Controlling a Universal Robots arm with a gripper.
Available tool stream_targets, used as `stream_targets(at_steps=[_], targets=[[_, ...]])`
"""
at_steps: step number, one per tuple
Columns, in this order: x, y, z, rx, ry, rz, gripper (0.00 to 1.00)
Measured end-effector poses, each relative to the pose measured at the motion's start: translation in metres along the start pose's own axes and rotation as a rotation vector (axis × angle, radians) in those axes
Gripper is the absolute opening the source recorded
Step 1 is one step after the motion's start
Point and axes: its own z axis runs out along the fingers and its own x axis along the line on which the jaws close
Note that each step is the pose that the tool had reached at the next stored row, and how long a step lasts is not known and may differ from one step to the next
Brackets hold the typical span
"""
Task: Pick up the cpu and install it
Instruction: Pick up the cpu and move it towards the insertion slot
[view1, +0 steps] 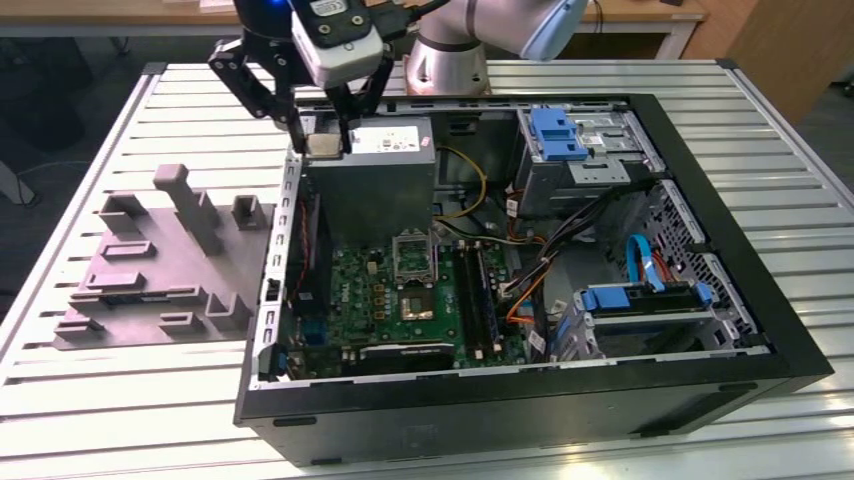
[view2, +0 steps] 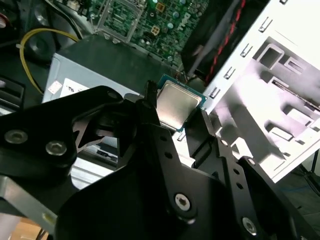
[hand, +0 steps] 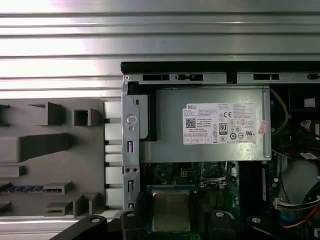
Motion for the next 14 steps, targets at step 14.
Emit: stream_targets(at_steps=[14], targets=[[-0.0415, 0.0014, 0.0014, 0.0002, 0.0033, 0.000, 0.47]])
